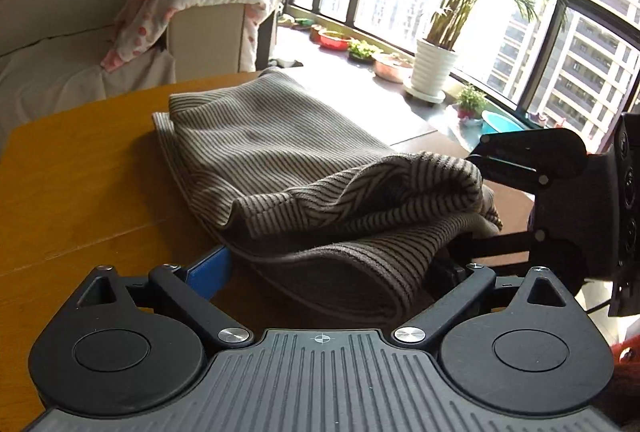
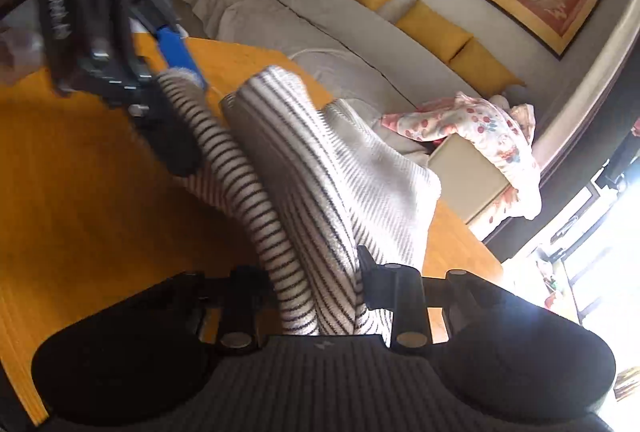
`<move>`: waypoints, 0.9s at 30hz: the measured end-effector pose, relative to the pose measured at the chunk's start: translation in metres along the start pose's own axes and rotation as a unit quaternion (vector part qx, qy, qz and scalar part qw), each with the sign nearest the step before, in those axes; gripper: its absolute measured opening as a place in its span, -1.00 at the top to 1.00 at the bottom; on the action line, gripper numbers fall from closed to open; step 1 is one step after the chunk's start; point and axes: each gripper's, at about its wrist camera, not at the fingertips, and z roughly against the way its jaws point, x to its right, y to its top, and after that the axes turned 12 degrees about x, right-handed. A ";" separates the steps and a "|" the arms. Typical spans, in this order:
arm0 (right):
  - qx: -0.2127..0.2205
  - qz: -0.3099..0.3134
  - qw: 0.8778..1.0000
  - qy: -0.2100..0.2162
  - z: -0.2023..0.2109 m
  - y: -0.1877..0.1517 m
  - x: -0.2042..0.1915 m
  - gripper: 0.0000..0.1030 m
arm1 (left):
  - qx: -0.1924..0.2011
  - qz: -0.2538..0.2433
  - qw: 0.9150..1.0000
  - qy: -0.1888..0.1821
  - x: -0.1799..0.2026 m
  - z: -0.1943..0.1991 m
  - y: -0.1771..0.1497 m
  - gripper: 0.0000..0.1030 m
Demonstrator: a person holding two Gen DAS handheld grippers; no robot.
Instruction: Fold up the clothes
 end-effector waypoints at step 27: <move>-0.086 0.124 0.953 0.262 -0.038 0.045 0.102 0.31 | -0.014 0.299 0.943 -0.146 -0.108 -0.127 0.041 -0.13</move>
